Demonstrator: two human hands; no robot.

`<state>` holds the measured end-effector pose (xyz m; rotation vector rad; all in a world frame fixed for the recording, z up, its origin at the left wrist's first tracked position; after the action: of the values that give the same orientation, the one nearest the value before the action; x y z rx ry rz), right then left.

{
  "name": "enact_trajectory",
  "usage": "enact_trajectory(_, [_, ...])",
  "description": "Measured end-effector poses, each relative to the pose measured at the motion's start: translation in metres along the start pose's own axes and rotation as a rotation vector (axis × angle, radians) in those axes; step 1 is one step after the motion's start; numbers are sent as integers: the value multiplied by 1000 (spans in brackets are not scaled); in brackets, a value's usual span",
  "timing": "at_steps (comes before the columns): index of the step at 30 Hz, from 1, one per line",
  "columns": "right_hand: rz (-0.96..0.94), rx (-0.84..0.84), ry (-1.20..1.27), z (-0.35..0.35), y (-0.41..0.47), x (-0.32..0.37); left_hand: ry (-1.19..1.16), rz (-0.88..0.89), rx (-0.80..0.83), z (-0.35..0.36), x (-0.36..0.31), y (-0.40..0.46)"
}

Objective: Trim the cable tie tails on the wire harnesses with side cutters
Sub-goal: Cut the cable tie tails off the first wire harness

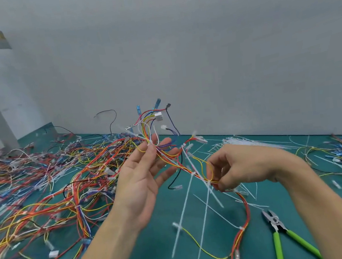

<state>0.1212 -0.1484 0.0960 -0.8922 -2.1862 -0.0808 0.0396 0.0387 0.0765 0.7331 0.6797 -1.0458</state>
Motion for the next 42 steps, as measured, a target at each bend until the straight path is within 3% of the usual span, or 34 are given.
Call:
enact_trajectory(15, [3,-235,-13,-24,2,-5,449,331,-205,-15,-11,-2])
enact_trajectory(19, [-28,-300,-37,-27,-2,6,513,332,-188,-11,-10,-4])
enact_trajectory(23, [-119,-473,111,-30,-1,25,529,324,-165,-8,-7,-6])
enact_trajectory(30, [-107,-264,375,10,22,27,579,379,-60,2,-3,-10])
enact_trajectory(42, [-56,-397,637,-12,23,-6,562,294,37,2,-1,-7])
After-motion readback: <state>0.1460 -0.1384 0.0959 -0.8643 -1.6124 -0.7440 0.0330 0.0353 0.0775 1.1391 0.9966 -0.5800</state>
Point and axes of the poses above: each hand's wrist, its own y-axis towards the middle knuckle, its own z-axis out of the palm, x = y × z, the point moved 6 cm from there along y, towards the middle knuckle, and after that the axes turned 1 degree about -x, right-handed, at the moved point
